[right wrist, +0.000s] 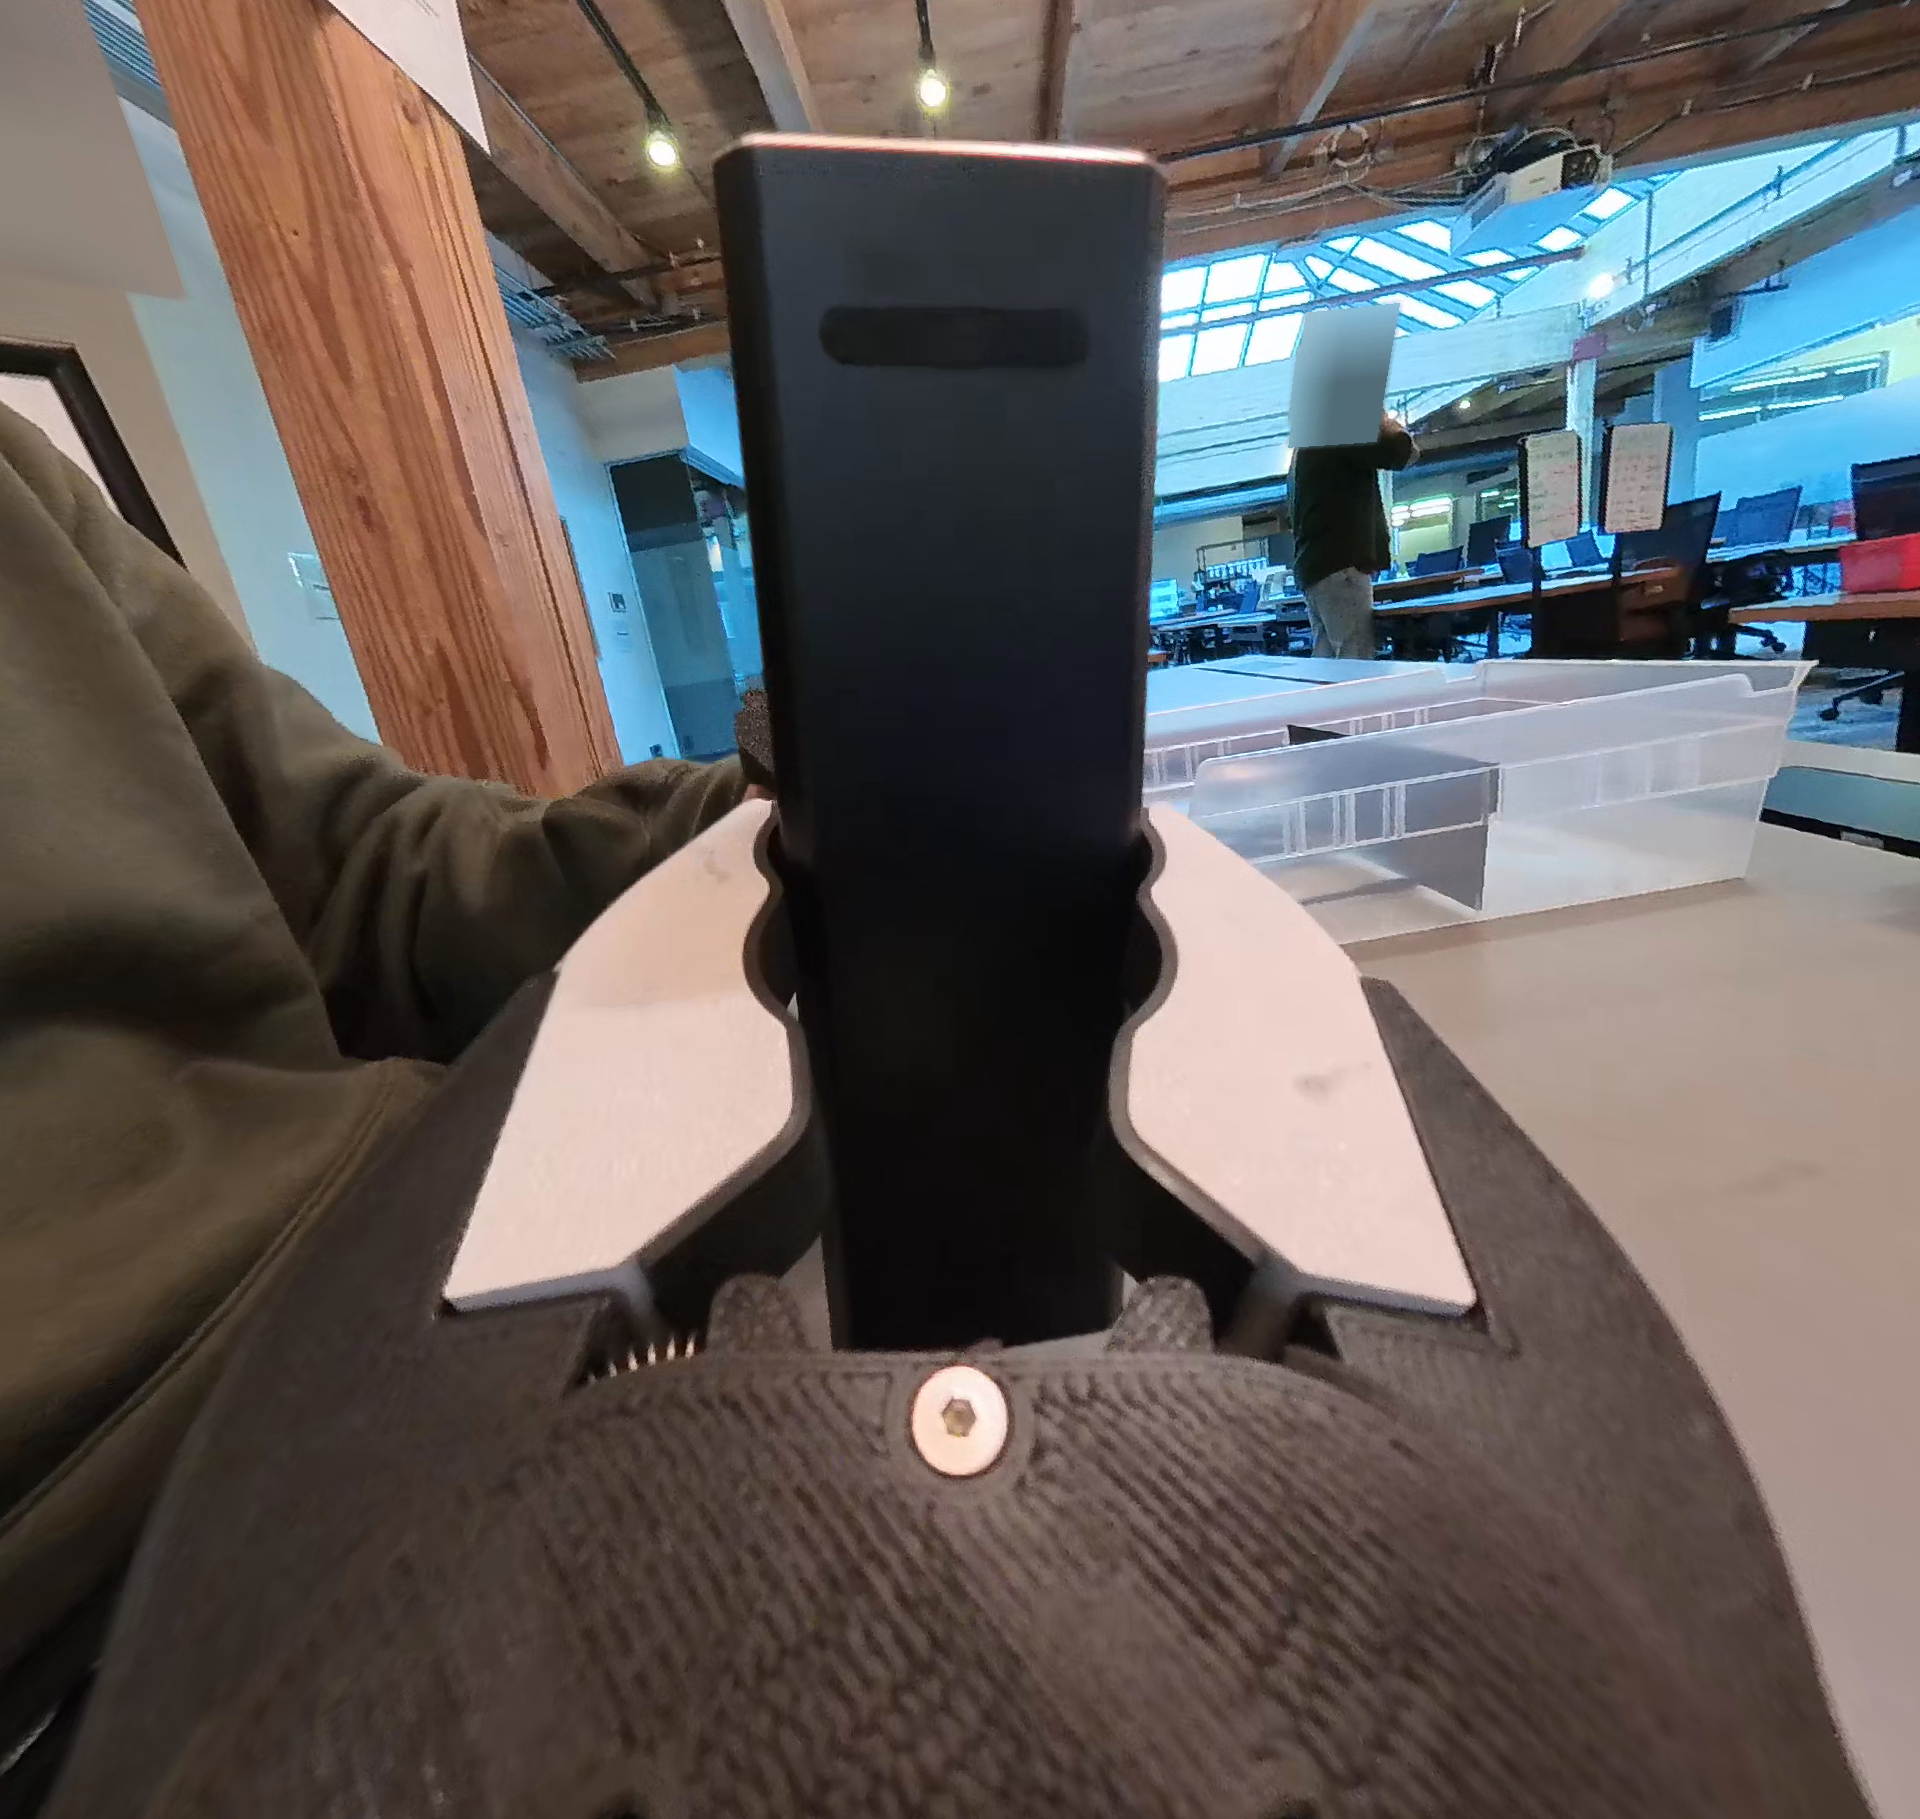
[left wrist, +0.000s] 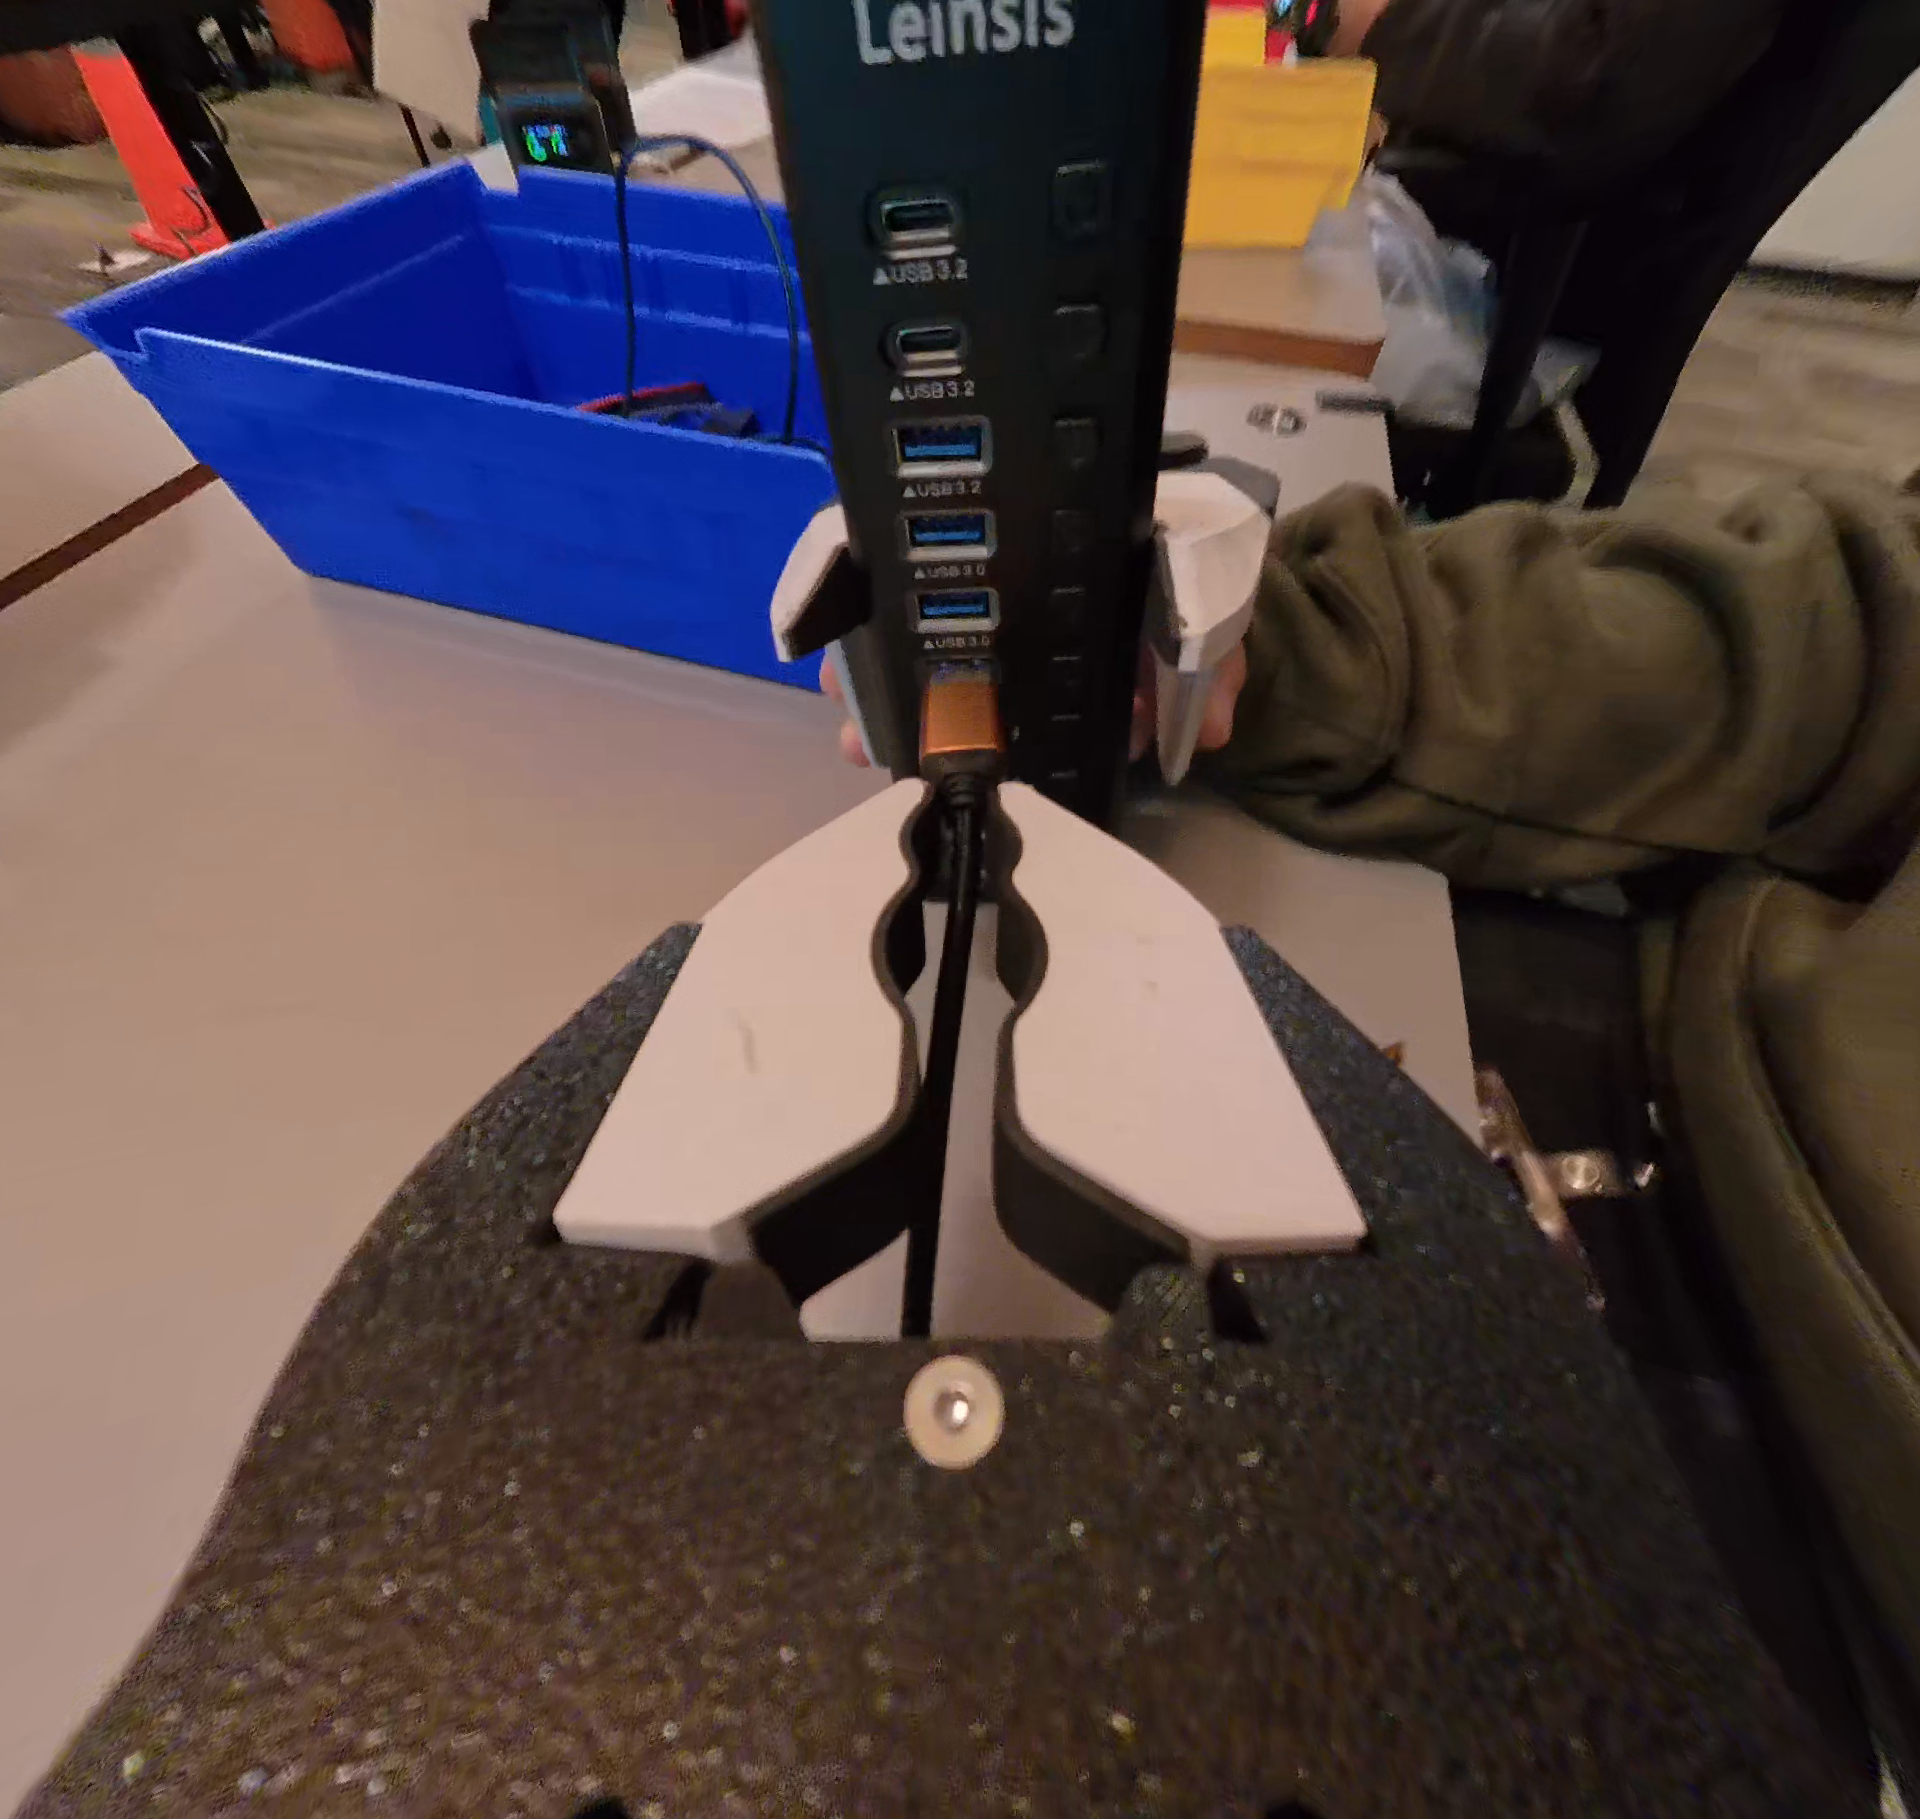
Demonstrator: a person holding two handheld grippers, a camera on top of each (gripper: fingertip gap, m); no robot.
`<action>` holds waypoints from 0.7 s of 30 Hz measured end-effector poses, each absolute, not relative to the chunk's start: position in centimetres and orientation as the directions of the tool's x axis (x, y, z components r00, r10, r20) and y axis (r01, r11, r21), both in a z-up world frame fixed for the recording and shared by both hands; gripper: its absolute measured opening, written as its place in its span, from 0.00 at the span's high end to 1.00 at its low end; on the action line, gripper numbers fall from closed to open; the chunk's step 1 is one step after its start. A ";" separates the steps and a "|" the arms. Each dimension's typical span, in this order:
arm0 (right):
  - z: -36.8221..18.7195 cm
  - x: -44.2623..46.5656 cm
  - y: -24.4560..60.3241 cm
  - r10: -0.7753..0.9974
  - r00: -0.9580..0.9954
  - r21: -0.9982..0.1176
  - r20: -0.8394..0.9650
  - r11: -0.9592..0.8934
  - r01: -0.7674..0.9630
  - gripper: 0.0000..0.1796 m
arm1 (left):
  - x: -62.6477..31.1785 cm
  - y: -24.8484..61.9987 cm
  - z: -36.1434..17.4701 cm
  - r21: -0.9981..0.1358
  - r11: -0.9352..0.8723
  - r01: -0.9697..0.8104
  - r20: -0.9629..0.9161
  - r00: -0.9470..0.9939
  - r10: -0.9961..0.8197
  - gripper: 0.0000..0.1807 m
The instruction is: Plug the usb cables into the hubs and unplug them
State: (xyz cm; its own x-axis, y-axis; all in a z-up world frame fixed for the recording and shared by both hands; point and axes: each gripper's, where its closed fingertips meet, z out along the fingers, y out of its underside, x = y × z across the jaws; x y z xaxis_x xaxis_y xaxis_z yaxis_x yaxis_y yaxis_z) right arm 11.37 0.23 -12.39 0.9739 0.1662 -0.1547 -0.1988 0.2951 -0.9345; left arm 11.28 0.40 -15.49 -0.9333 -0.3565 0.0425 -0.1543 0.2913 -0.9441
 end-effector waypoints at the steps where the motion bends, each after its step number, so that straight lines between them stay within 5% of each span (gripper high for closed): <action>1: -12.4 11.4 0.2 0.166 0.974 -0.933 -0.156 0.299 -0.200 0.65 | 11.2 0.3 -15.4 -0.951 0.260 -0.169 0.069 -0.932 -0.356 0.96; 12: -12.4 11.5 0.2 0.163 0.974 -0.933 -0.157 0.300 -0.200 0.65 | 11.2 -0.4 -15.2 -0.961 0.241 -0.135 0.033 -0.923 -0.382 0.89; 21: -12.5 11.3 0.5 0.155 0.976 -0.941 -0.153 0.280 -0.191 0.65 | 11.7 -0.2 -15.7 -0.935 0.329 -0.131 -0.029 -0.897 -0.440 0.92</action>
State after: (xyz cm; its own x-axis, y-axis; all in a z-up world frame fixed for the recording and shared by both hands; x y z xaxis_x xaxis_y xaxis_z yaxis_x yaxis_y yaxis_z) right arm 11.28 0.51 -12.55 0.9761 0.1546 -0.1526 -0.1914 0.2796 -0.9409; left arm 11.74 -0.17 -15.70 -0.8973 -0.4404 -0.0294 -0.1306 0.3287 -0.9354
